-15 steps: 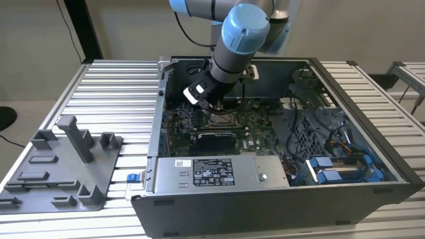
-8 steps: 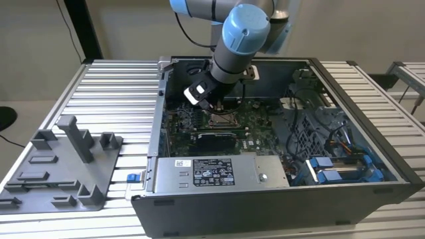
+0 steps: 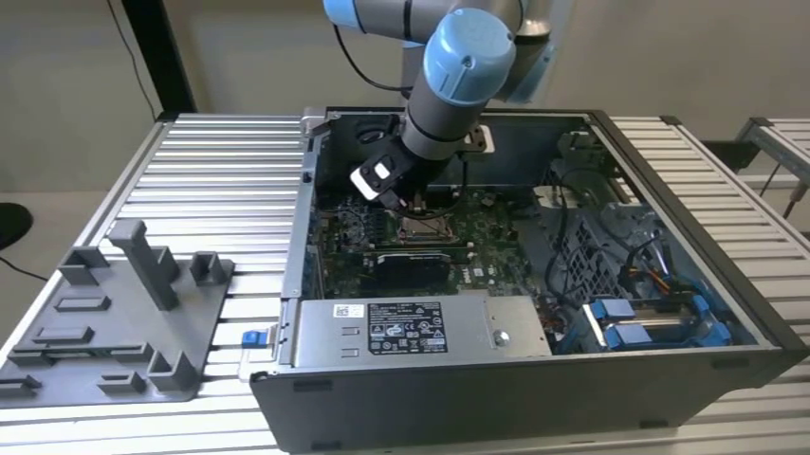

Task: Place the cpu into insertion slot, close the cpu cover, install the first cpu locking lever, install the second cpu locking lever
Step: 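Install the first cpu locking lever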

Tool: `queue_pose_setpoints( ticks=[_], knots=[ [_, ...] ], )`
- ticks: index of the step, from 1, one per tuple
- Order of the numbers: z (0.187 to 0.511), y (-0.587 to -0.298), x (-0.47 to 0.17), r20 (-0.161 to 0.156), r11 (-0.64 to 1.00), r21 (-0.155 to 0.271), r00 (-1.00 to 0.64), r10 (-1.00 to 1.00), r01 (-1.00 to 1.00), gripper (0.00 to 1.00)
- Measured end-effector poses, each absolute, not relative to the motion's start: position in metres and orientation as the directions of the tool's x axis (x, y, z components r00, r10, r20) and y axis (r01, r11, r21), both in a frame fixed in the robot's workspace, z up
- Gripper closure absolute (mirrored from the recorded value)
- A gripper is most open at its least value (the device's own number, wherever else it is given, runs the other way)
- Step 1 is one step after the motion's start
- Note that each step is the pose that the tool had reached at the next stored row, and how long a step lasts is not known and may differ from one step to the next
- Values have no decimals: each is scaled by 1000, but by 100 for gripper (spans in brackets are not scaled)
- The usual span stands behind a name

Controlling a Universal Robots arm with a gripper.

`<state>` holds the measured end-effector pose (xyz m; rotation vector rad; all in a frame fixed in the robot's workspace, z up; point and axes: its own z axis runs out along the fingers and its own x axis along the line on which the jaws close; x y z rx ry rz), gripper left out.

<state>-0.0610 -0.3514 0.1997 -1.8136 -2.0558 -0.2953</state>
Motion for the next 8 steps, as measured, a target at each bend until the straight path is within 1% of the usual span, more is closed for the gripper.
queue_pose_setpoints(
  ticks=[8],
  knots=[
    [199, -350, -55, 414, 144, -93, -93, 905, 985, 100]
  ],
)
